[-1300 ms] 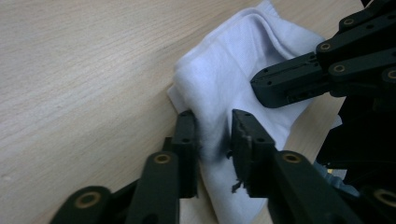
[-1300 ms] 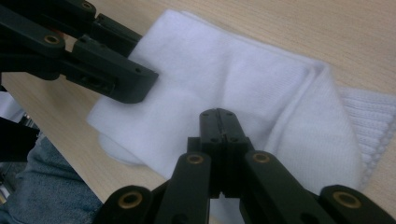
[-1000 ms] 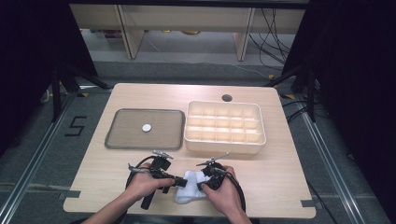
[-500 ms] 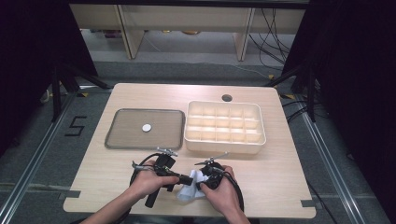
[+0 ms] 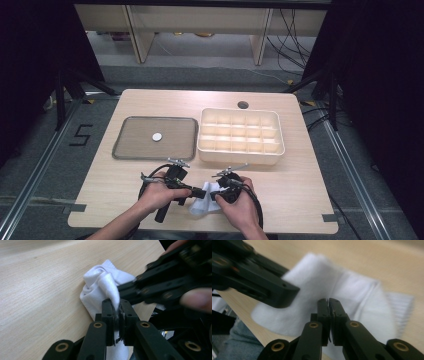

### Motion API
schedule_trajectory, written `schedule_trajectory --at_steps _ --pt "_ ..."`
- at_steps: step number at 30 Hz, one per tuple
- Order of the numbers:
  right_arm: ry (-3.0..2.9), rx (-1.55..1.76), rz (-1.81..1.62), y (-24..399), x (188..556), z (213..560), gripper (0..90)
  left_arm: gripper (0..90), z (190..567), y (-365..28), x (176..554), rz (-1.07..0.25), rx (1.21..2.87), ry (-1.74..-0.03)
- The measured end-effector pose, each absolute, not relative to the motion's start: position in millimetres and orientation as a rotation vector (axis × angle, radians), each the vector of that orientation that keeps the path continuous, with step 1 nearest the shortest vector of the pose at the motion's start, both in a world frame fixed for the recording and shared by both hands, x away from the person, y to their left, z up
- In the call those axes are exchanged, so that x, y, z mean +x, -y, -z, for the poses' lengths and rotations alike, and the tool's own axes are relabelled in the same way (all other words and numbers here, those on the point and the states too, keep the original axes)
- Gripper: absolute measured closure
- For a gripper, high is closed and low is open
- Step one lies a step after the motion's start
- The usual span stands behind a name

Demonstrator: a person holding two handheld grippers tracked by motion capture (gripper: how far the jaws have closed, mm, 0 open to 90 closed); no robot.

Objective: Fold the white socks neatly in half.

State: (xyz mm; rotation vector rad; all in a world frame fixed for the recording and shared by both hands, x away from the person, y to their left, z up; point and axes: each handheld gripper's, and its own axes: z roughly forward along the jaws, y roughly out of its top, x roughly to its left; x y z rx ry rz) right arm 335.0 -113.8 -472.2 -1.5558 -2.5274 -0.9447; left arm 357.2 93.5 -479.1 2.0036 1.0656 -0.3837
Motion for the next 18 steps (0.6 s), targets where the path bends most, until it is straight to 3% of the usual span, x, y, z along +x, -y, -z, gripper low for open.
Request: schedule_trajectory --at_steps 4,10,18 --pt "2.555 -1.636 0.988 141 339 458 90.0 83.3 479 -94 358 0.382 2.010 -1.051" --pt "2.512 -1.796 0.909 175 341 470 90.0 83.0 479 -92 357 0.369 1.994 -1.073" --pt "2.517 -1.799 0.863 172 335 485 90.0 83.0 479 -91 358 0.363 1.988 -1.072"
